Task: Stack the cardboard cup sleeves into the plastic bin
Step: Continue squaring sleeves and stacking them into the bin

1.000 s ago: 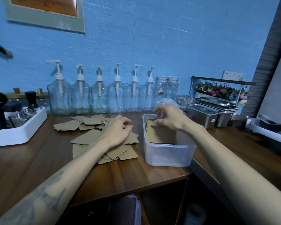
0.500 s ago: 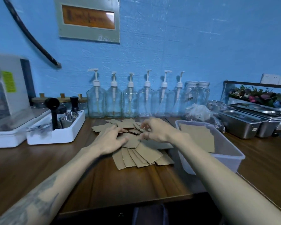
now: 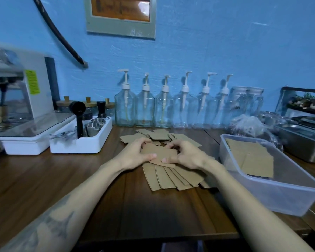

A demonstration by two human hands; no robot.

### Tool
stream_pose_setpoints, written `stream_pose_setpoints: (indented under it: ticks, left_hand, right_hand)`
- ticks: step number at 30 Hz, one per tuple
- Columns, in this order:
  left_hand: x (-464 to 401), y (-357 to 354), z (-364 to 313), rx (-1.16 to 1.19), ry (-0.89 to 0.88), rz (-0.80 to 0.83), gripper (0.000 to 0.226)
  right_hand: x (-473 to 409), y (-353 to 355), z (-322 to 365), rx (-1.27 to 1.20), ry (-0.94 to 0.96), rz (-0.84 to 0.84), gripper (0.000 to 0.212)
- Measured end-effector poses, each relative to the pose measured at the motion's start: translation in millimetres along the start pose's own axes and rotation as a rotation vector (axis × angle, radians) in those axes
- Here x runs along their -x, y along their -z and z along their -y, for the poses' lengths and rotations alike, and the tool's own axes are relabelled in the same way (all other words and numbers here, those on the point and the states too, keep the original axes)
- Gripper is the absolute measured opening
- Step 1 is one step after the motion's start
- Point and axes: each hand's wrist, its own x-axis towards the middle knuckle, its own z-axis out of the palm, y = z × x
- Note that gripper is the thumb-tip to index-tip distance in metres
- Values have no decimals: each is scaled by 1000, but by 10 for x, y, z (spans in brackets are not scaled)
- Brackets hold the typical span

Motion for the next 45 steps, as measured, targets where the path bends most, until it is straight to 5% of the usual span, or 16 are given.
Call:
stream_pose_setpoints:
  ticks: [7, 18, 22, 25, 29, 36, 45]
  left_hand:
    - [-73, 34, -23, 372, 3, -216, 33]
    - [-63, -63, -58, 249, 122, -278, 38]
    - [-22, -76, -66, 20, 72, -109, 35]
    - [22, -66, -89, -260, 85, 93, 68]
    - [73, 24, -122, -314, 114, 282, 105]
    - [117, 71, -79, -315, 81, 333, 71]
    - [125, 93, -78, -217, 155, 361, 69]
  right_hand:
    - [-63, 43, 2, -212, 61, -170, 24]
    - [-89, 91, -259, -220, -84, -421, 28]
    - [-84, 62, -267, -199, -67, -416, 30]
    - [-92, 41, -259, -174, -53, -414, 29]
    - [-91, 26, -254, -171, -36, -412, 27]
    - [-85, -5, -242, -179, 33, -430, 26]
    - [-86, -17, -267, -190, 66, -429, 27]
